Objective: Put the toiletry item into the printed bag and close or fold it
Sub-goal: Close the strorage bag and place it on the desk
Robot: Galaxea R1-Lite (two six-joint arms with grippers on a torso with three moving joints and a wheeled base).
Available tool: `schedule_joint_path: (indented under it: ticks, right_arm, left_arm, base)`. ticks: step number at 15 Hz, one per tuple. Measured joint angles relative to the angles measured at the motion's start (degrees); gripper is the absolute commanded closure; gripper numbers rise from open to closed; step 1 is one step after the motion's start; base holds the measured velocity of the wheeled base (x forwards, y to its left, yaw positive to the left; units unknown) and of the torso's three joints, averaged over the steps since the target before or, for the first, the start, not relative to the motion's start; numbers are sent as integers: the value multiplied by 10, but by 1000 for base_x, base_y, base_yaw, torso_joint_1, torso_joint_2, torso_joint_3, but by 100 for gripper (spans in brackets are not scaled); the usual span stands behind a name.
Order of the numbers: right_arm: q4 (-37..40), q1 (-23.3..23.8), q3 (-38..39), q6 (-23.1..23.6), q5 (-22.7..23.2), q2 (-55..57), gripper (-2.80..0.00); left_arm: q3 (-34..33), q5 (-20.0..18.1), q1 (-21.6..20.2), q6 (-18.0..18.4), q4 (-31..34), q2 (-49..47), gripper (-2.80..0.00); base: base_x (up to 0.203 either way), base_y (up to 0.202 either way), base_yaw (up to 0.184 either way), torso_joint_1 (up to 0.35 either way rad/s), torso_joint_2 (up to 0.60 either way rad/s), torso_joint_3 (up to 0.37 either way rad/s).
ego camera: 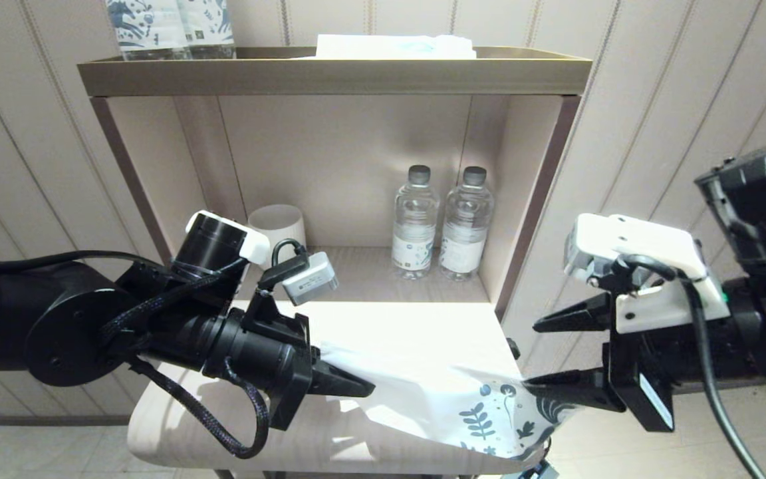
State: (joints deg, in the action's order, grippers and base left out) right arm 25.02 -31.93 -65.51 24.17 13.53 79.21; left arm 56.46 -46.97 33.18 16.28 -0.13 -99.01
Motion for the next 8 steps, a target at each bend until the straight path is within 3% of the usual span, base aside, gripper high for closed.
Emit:
schedule_joint_path:
  ticks: [3,4,8]
  right_arm:
    - [3,19,-29,-2,3,-4,-280]
    - [3,22,-32,-5,4,-10,0]
    - [1,25,-10,-22,5,-42,0]
  left_arm:
    - [3,0,-6,0,0,-2,0]
    - [4,0,-10,0,-1,-4,0]
    - [21,5,-37,-2,-2,-19,0]
  base:
    - [0,0,0,0,0,0]
    - [0,0,0,0,0,0]
    - [0,0,0,0,0,0]
